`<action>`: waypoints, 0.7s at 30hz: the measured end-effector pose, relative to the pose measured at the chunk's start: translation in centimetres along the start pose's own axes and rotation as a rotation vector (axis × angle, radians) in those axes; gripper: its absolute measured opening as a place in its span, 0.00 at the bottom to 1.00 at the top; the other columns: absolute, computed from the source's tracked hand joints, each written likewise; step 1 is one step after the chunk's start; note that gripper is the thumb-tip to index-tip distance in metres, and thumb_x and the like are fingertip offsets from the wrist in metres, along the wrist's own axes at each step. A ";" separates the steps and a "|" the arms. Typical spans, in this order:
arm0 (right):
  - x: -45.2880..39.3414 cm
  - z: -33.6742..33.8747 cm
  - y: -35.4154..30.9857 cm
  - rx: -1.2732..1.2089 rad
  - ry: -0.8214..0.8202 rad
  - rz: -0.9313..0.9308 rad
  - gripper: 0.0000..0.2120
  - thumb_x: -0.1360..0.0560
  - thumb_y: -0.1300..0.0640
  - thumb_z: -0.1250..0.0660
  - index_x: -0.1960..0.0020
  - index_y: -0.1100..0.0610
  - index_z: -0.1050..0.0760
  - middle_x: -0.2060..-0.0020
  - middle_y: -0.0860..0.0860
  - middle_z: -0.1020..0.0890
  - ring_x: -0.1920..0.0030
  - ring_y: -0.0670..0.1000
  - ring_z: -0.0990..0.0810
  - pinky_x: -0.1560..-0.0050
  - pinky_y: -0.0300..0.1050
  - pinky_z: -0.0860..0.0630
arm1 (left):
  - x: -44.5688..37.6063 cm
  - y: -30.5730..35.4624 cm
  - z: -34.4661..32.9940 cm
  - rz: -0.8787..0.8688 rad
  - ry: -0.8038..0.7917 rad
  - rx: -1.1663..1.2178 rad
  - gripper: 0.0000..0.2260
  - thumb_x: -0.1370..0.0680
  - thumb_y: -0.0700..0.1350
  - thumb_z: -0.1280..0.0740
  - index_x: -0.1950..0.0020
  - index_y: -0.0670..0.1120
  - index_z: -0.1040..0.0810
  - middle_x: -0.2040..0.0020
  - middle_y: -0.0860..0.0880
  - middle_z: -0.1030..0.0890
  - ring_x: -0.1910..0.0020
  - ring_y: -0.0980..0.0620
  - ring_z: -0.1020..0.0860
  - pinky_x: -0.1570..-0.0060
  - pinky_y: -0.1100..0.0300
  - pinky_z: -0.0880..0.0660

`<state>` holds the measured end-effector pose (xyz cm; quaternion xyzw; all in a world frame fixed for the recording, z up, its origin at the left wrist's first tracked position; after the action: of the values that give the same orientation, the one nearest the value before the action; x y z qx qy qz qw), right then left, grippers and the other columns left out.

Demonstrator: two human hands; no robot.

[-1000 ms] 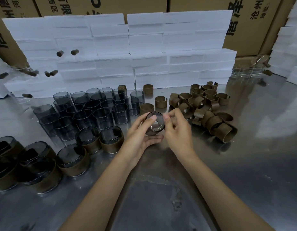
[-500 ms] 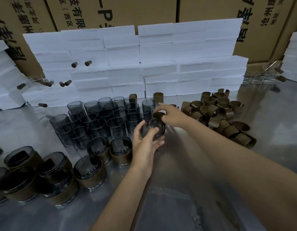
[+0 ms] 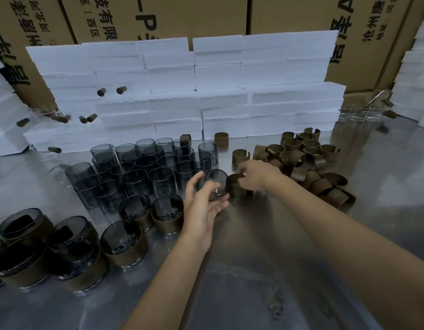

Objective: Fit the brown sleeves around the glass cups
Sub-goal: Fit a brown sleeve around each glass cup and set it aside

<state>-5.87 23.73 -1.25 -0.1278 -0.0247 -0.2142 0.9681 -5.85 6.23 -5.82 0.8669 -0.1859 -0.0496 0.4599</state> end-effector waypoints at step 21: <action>11.2 0.2 -1.0 -1.037 0.485 0.156 0.14 0.26 0.46 0.39 0.53 0.46 0.15 0.61 0.43 0.18 0.57 0.39 0.21 0.58 0.36 0.28 | 2.1 0.8 -2.6 -0.032 -0.153 -0.175 0.36 0.39 0.54 0.18 0.33 0.55 0.26 0.40 0.42 0.16 0.50 0.45 0.15 0.50 0.51 0.16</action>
<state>3.86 18.34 0.29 -0.5345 0.3155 -0.1496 0.7697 -3.46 7.07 -3.56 0.8200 -0.2014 -0.1390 0.5173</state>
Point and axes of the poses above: each hand's wrist, its own x-axis away from the middle knuckle, its own z-axis out of the back of the hand, y = z × x, the point moved 7 cm from there along -x, towards the middle knuckle
